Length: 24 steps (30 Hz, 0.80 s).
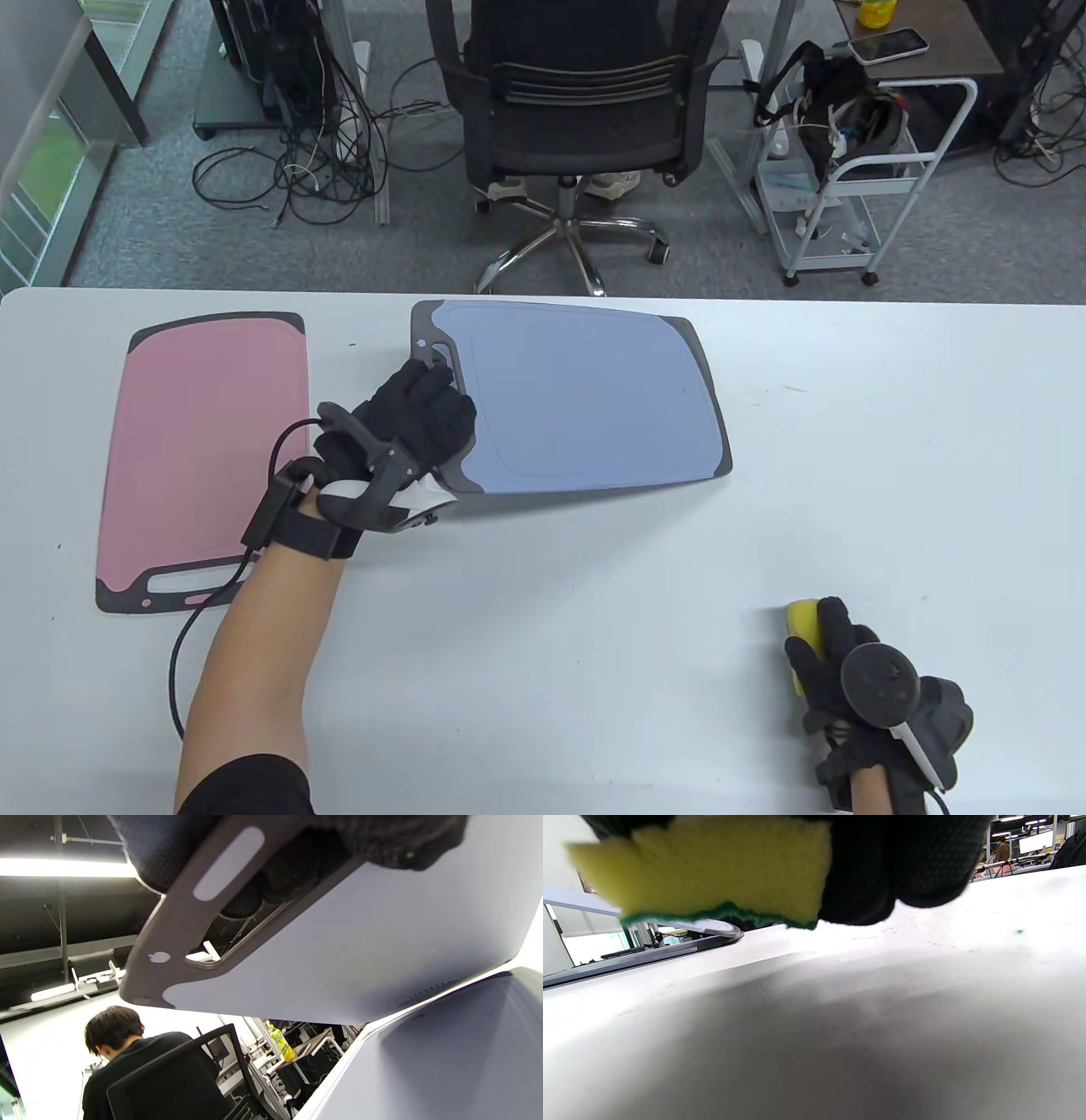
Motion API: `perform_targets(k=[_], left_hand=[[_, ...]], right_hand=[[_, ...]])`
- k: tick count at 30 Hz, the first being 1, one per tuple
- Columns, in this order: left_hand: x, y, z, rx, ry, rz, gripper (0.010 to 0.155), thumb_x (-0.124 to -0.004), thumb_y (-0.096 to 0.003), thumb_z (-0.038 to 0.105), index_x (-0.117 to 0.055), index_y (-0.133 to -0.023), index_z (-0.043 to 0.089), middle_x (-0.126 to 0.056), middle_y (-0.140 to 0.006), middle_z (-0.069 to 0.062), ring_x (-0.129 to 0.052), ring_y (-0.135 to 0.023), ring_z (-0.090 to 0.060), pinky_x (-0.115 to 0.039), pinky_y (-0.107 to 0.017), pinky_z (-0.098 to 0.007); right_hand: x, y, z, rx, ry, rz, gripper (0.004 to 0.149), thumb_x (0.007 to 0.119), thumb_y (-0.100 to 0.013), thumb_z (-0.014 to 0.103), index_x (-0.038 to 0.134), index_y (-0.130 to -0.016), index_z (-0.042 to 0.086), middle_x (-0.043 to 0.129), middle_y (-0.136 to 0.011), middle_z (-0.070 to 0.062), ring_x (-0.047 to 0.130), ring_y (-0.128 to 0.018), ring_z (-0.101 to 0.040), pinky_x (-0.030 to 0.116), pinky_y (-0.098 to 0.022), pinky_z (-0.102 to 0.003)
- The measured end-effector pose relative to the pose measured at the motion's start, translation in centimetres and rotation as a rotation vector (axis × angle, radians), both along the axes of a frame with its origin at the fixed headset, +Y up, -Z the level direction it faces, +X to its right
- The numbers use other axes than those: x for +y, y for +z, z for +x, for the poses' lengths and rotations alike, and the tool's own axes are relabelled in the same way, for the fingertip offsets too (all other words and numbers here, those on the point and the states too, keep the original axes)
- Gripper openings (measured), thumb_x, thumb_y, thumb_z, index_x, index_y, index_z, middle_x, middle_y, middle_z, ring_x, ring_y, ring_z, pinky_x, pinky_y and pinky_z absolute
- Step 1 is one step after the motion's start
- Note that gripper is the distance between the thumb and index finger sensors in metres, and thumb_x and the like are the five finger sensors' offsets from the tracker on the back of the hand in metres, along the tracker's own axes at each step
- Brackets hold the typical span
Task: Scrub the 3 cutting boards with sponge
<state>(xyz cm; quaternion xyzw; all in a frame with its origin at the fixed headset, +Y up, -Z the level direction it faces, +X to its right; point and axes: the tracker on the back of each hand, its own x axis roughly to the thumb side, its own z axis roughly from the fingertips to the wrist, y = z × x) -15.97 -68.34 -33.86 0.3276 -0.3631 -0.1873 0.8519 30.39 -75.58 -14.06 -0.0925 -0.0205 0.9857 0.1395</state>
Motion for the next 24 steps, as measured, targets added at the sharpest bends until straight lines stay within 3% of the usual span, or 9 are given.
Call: perform_targets(k=[6,10,14,17,21,24], left_hand=[[-2.7,-4.1,0.1,0.279,-0.207,-0.116,0.048,-0.074,-0.0496,0.054,-0.063,-0.092,0.036,-0.082,-0.094,0.014,-0.084,-0.099,-0.021,-0.076,-0.072,-0.048],[-6.4,-5.9,-0.9,0.452,-0.416,-0.260,0.069,-0.085,-0.0468,0.051,-0.049,-0.103,0.035,-0.070,-0.108,0.015,-0.076,-0.103,-0.023,-0.071,-0.074,-0.049],[-9.6,-6.4,-0.8,0.523,-0.508,-0.354,0.079,-0.088,-0.0448,0.044,-0.041,-0.107,0.033,-0.063,-0.114,0.014,-0.074,-0.105,-0.024,-0.070,-0.075,-0.052],[-10.6,-6.2,-0.8,0.580,-0.568,-0.457,0.080,-0.084,-0.0474,0.034,-0.034,-0.110,0.032,-0.054,-0.120,0.011,-0.071,-0.107,-0.028,-0.067,-0.075,-0.055],[-10.8,-4.3,-1.6,0.582,-0.560,-0.412,0.082,-0.080,-0.0474,0.039,-0.030,-0.111,0.029,-0.047,-0.123,0.001,-0.070,-0.106,-0.029,-0.067,-0.075,-0.054],[-10.5,-2.2,-3.2,0.624,-0.472,-0.431,0.081,-0.078,-0.0469,0.045,-0.034,-0.112,0.026,-0.055,-0.121,-0.004,-0.071,-0.105,-0.029,-0.068,-0.074,-0.054]], right_hand=[[-0.4,0.0,0.2,-0.003,-0.009,-0.002,0.071,0.074,-0.048,0.056,0.063,-0.105,0.014,0.082,-0.082,-0.011,0.090,-0.055,-0.023,0.078,-0.048,-0.046],[-0.4,0.0,0.2,-0.003,-0.023,0.002,0.071,0.074,-0.048,0.056,0.063,-0.105,0.014,0.082,-0.082,-0.011,0.090,-0.055,-0.023,0.078,-0.048,-0.046],[-0.6,0.0,0.2,-0.001,-0.018,-0.006,0.071,0.073,-0.048,0.056,0.063,-0.105,0.014,0.082,-0.082,-0.011,0.090,-0.055,-0.023,0.078,-0.048,-0.046],[-0.6,0.1,0.2,0.000,-0.017,-0.009,0.071,0.073,-0.048,0.056,0.063,-0.105,0.014,0.082,-0.082,-0.011,0.090,-0.055,-0.023,0.078,-0.048,-0.046],[-0.8,0.1,0.2,-0.002,-0.023,-0.012,0.071,0.073,-0.048,0.056,0.063,-0.105,0.014,0.082,-0.082,-0.011,0.090,-0.055,-0.023,0.078,-0.048,-0.046],[-0.8,0.2,0.2,0.000,-0.021,-0.014,0.071,0.073,-0.048,0.056,0.063,-0.105,0.014,0.082,-0.082,-0.010,0.090,-0.055,-0.023,0.078,-0.048,-0.046]])
